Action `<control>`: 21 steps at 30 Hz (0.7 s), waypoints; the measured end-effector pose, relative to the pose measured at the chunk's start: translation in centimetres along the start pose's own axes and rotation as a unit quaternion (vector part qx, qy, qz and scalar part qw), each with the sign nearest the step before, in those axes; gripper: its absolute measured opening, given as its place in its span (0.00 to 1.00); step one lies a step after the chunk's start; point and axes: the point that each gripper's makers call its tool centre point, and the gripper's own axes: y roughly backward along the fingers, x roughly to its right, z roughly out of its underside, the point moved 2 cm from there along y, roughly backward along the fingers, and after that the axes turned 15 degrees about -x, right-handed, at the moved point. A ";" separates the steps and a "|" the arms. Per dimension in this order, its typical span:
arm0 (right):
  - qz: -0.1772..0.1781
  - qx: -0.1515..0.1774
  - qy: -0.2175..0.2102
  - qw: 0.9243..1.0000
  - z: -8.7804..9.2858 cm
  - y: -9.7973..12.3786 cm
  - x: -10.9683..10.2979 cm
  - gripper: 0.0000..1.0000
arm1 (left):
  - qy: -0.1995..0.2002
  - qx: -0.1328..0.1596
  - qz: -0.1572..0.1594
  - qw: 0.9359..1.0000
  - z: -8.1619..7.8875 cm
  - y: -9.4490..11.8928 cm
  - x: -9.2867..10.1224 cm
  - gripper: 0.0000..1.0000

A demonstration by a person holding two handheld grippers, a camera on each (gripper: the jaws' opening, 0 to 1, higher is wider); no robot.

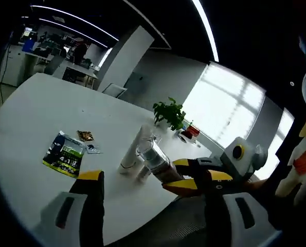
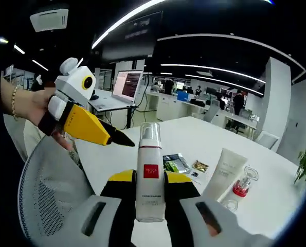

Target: Arrange the skincare products in the storage area until every visible bottle or jar stands upright without overlapping.

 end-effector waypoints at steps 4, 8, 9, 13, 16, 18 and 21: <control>0.004 0.010 0.018 1.000 -1.0 -0.1 -0.5 0.20 | 0.042 0.034 0.024 0.998 -0.6 -0.4 0.4 0.63; 0.007 0.016 0.026 1.000 -1.5 0.0 -0.6 0.20 | 0.074 0.069 0.048 0.994 -1.5 -0.8 1.1 0.58; 0.007 0.016 0.027 0.999 -1.4 0.0 -0.6 0.20 | 0.074 0.071 0.052 0.993 -1.5 -0.9 1.2 0.54; 0.006 0.020 0.035 0.999 -1.8 0.0 -0.7 0.20 | 0.071 0.058 0.048 0.995 -0.9 -1.8 1.1 0.42; 0.007 0.022 0.041 0.999 -2.1 -0.1 -0.7 0.20 | 0.088 0.068 0.049 0.993 -0.8 -2.0 0.8 0.33; 0.008 0.022 0.045 0.999 -2.2 0.0 -0.6 0.20 | 0.103 0.082 0.062 0.989 -1.3 -1.9 1.0 0.26; 0.009 0.018 0.051 0.998 -1.8 -0.3 -0.5 0.20 | 0.121 0.096 0.068 0.986 -1.8 -1.8 0.9 0.18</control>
